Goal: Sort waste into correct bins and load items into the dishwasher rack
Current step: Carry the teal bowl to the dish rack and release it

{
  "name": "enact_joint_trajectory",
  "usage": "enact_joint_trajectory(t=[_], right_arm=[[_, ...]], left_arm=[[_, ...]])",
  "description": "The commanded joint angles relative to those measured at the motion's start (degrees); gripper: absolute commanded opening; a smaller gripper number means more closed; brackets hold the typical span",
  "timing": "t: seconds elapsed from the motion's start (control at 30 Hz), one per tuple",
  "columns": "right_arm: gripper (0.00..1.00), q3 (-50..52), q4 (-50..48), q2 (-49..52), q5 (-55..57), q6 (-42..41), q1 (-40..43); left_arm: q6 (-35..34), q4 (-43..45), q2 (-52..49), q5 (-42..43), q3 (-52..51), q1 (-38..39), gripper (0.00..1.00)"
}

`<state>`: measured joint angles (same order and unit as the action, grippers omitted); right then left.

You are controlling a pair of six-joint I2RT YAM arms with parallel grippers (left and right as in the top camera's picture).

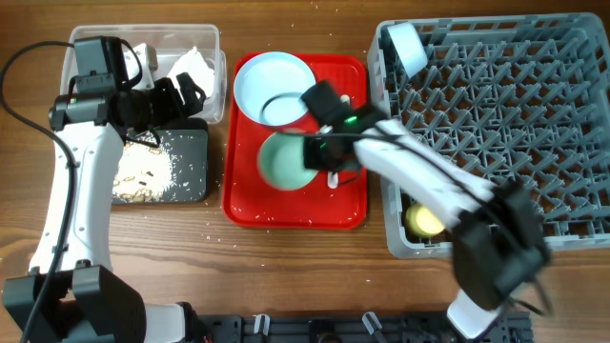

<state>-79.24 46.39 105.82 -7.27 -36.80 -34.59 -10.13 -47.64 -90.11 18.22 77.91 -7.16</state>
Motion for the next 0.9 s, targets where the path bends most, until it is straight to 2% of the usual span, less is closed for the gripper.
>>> enact_joint_trajectory(t=[0.0,0.1,0.17,0.27,0.33,0.37,0.43,0.47,0.67,0.87], right_arm=[[0.04,-3.74,7.93,-19.58,40.46,4.15,4.85],[0.04,-3.72,13.64,-28.11,65.57,5.29,4.9],[0.04,-3.61,14.8,-29.0,70.53,5.68,4.94],[0.04,-1.84,6.84,-21.53,73.9,19.04,7.28],[0.04,-1.84,5.84,-13.64,85.48,23.96,7.67],[0.04,-1.84,4.57,-10.97,87.19,28.26,7.67],[0.04,-1.84,1.9,-4.83,87.23,37.46,7.67],[0.04,-1.84,0.94,-2.32,87.21,39.01,7.67],[0.04,-1.84,0.55,1.6,80.7,39.8,7.69],[0.04,-1.84,-0.7,1.6,80.63,39.82,10.34]], left_arm=[[1.09,0.0,0.31,-0.31,0.44,-0.22,1.0],[1.09,0.0,0.33,-0.31,0.44,-0.22,1.0],[1.09,0.0,0.31,-0.31,0.42,-0.22,1.0],[1.09,0.0,0.33,-0.31,0.42,-0.22,1.0],[1.09,0.0,0.33,-0.31,0.44,-0.22,1.0],[1.09,0.0,0.31,-0.31,0.44,-0.22,1.0],[1.09,0.0,0.33,-0.31,0.44,-0.22,1.0],[1.09,0.0,0.31,-0.31,0.42,-0.22,1.0],[1.09,0.0,0.31,-0.31,0.44,-0.22,1.0],[1.09,0.0,0.33,-0.31,0.44,-0.22,1.0]])
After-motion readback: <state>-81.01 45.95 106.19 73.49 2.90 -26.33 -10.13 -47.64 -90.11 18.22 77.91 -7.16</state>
